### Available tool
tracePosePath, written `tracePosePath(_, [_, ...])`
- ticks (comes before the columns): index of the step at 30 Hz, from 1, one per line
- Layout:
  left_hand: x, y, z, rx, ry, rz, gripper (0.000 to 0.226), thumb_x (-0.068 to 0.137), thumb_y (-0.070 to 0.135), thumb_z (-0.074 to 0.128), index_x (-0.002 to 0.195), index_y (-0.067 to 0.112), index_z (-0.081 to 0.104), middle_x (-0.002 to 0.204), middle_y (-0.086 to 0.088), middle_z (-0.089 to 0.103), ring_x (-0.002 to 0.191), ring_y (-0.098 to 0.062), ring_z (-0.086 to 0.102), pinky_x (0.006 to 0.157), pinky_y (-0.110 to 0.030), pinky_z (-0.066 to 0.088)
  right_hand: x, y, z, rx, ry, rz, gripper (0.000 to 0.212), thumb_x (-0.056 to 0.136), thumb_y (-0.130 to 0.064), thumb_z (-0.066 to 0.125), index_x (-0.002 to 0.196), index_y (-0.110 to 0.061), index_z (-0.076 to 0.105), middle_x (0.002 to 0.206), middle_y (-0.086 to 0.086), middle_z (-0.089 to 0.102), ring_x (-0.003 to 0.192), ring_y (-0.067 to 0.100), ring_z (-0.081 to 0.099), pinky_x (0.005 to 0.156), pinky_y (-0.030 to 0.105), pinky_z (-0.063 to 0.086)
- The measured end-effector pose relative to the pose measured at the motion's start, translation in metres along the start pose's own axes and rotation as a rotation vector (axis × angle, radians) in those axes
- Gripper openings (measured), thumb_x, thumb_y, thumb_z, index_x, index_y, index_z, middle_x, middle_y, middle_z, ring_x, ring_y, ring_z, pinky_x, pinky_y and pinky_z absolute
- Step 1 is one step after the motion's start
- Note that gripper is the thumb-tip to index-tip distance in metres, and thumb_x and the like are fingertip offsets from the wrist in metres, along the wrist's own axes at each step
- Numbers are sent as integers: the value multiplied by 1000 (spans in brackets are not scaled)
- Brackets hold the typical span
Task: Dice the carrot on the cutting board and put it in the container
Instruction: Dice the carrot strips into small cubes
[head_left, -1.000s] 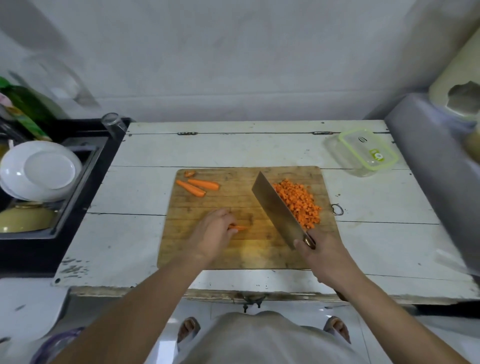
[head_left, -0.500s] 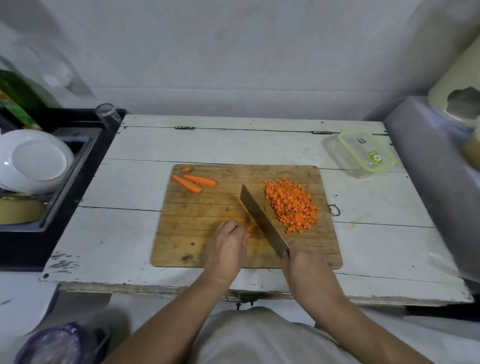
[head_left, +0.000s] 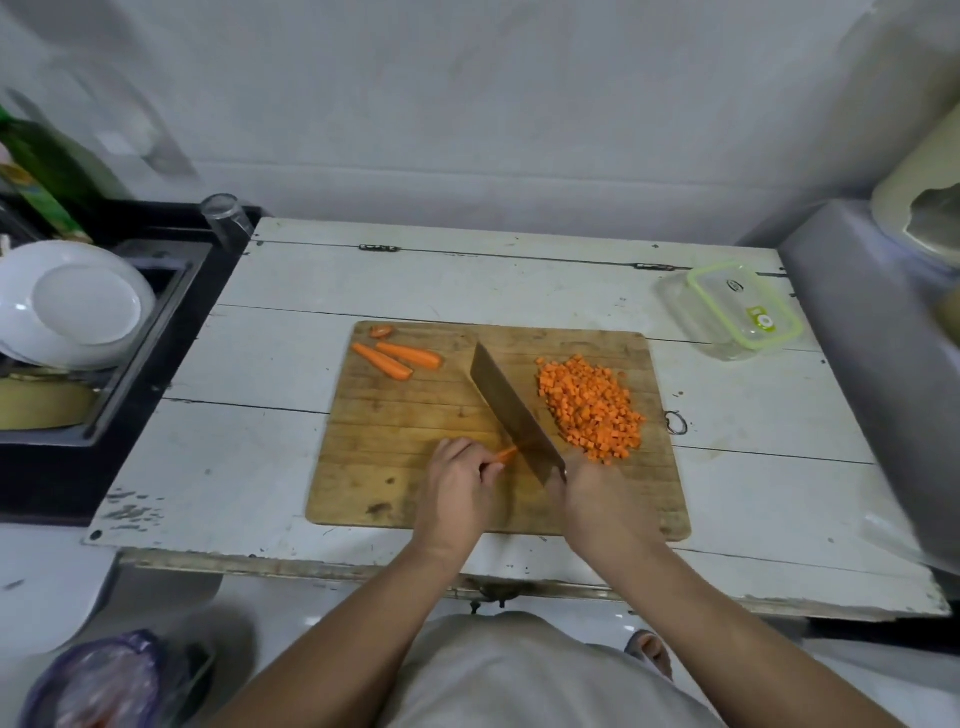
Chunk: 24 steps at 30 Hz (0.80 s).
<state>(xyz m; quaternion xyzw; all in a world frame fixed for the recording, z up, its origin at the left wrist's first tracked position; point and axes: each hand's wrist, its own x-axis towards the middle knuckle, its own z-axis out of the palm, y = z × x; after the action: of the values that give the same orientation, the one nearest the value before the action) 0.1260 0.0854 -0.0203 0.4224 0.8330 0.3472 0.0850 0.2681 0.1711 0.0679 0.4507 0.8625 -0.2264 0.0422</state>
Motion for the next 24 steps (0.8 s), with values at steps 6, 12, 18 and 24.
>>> tracePosePath(6, [0, -1, 0, -18, 17, 20, 8, 88, 10, 77, 83, 15, 74, 87, 7, 63, 88, -9, 47, 74, -19, 39, -28, 7, -12, -1, 18, -23, 23, 105, -33, 40, 99, -19, 58, 77, 2, 63, 68, 24, 61, 56, 37, 45])
tracePosePath(12, [0, -1, 1, -6, 21, 50, 7, 87, 6, 76, 86, 13, 76, 89, 2, 65, 89, -14, 52, 77, -27, 47, 0, -11, 1, 13, -4, 2, 23, 104, -33, 42, 103, -18, 58, 79, 5, 63, 75, 31, 65, 60, 36, 49])
tracePosePath(18, [-5, -5, -1, 16, 56, 138, 5, 89, 8, 73, 92, 10, 77, 95, 1, 61, 93, -15, 56, 80, -27, 53, -26, 5, -7, 43, 29, -28, 19, 104, -32, 42, 93, -21, 52, 70, -1, 56, 64, 25, 54, 57, 37, 40])
tracePosePath(24, [-5, -1, 2, 28, 58, 89, 8, 87, 5, 74, 84, 12, 74, 92, 2, 59, 92, -15, 53, 79, -28, 49, -6, -12, 10, 12, -2, -6, 21, 103, -32, 42, 104, -19, 59, 78, 6, 64, 72, 31, 64, 64, 41, 54])
